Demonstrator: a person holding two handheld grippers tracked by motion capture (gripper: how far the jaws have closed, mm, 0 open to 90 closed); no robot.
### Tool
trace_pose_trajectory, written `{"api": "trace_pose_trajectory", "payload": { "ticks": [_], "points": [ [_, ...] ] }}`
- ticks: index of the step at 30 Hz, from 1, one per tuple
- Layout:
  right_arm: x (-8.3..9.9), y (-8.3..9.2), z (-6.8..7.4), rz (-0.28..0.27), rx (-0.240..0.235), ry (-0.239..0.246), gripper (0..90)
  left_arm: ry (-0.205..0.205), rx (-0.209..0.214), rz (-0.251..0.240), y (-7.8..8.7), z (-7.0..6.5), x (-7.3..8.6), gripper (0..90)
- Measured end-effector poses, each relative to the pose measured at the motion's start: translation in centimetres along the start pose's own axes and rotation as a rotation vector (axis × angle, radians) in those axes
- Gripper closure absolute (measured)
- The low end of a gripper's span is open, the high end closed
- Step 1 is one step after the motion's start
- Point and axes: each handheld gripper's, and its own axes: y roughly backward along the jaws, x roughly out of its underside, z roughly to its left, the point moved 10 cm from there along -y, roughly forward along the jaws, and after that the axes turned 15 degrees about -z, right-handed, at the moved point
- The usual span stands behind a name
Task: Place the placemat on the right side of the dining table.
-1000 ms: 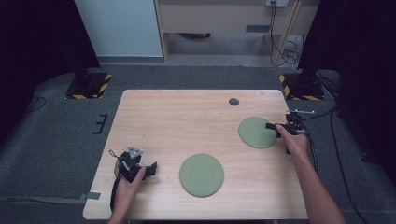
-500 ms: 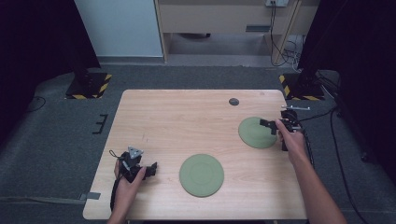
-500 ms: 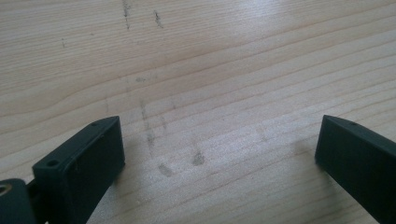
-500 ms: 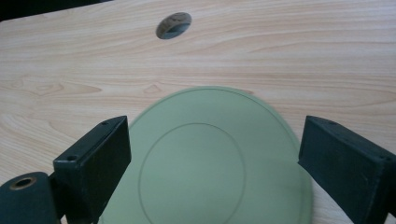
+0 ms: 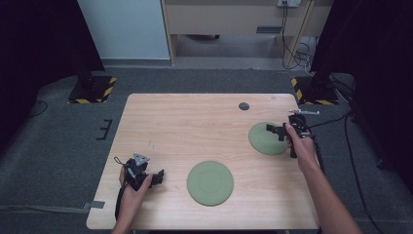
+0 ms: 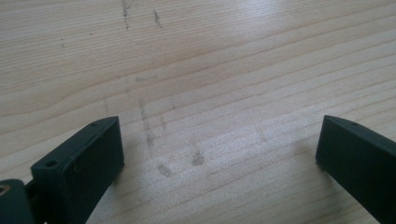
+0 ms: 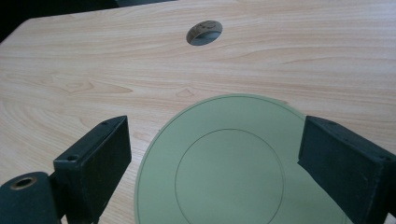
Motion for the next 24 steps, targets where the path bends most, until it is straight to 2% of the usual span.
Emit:
{"api": "trace_pose_trajectory", "payload": {
  "ticks": [5, 12, 24],
  "points": [
    [-0.1, 0.0, 0.4, -0.021, 0.025, 0.043, 8.4, 0.000, 0.000, 0.000, 0.0, 0.0, 0.0, 0.3],
    [0.1, 0.5, 2.1, -0.038, -0.003, 0.076, 7.0, 0.000, 0.000, 0.000, 0.0, 0.0, 0.0, 0.3],
    [1.0, 1.2, 3.6, -0.034, -0.025, 0.118, 6.6, 0.000, -0.001, 0.000, 0.0, 0.0, 0.0, 0.3]
  ]
}}
